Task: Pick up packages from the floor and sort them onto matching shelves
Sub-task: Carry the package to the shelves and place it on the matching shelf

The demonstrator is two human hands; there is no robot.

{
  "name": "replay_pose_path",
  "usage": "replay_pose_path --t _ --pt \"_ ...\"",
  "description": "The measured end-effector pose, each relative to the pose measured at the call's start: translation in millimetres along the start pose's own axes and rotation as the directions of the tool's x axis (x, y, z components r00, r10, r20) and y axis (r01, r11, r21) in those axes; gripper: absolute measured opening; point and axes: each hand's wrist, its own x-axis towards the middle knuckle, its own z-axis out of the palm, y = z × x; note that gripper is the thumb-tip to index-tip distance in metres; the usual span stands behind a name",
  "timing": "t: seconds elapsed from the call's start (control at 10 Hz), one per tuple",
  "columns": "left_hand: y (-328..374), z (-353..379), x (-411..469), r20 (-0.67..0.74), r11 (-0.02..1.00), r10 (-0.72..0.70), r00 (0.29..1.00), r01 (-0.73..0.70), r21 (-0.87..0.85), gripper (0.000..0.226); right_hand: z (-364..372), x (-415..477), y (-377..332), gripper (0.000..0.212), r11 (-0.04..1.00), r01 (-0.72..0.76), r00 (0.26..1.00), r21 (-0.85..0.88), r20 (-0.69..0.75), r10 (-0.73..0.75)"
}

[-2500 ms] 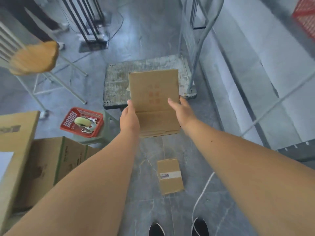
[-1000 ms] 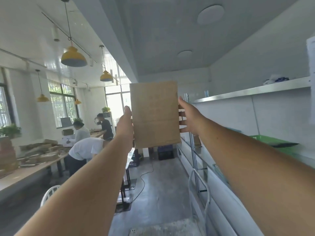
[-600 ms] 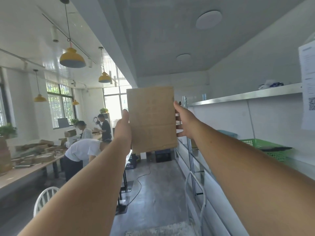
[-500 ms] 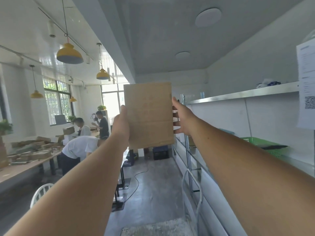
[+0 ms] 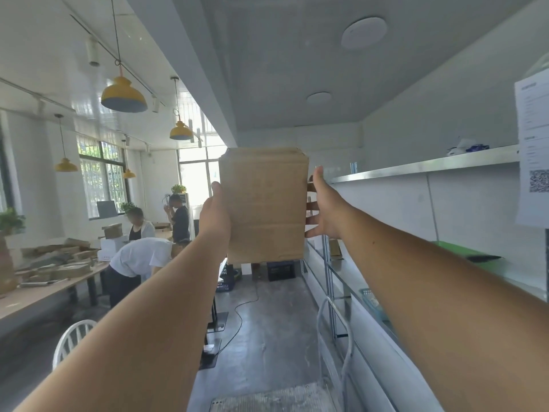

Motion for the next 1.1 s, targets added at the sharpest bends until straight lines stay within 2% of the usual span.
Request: replay_pose_path --t 0.1,0.2,0.3,0.4,0.5,0.7,1.0,1.1 --pt "2 0 -4 -0.006 0.999 0.022 1.0 -0.022 -0.041 0.073 2 -2 1 0.091 1.0 0.002 1.0 0.022 -0.019 -0.002" --pt "4 -5 -6 -0.012 0.998 -0.016 1.0 0.015 -0.064 0.074 7 -7 -1 0.089 1.0 0.016 0.999 0.021 -0.037 -0.016" --pt "0 -7 1 0.043 0.982 -0.094 0.995 0.1 -0.158 0.068 10 -12 -3 0.087 0.999 0.031 0.998 0.011 -0.056 -0.03" --pt "-4 -10 -6 0.066 0.97 -0.092 0.994 0.105 -0.22 0.033 10 -15 -3 0.083 0.999 0.048 0.995 -0.018 -0.085 -0.049" --pt "-1 -12 -20 0.07 0.959 -0.095 0.993 0.111 -0.262 0.029 6 -16 0 0.072 0.998 0.06 0.996 0.017 -0.072 -0.059" --pt "1 -18 -29 0.123 0.954 -0.113 0.986 0.142 -0.264 0.019 0 -15 7 0.078 0.998 0.024 0.997 0.052 -0.071 -0.02" --pt "-15 -21 -26 0.165 0.962 -0.15 0.975 0.183 -0.205 0.024 -9 -7 9 0.089 0.998 -0.052 0.998 -0.034 -0.026 0.051" --pt "-13 -21 -27 0.182 0.957 -0.165 0.969 0.202 -0.208 0.047 -13 -3 12 0.099 0.996 -0.076 0.997 -0.054 -0.033 0.074"
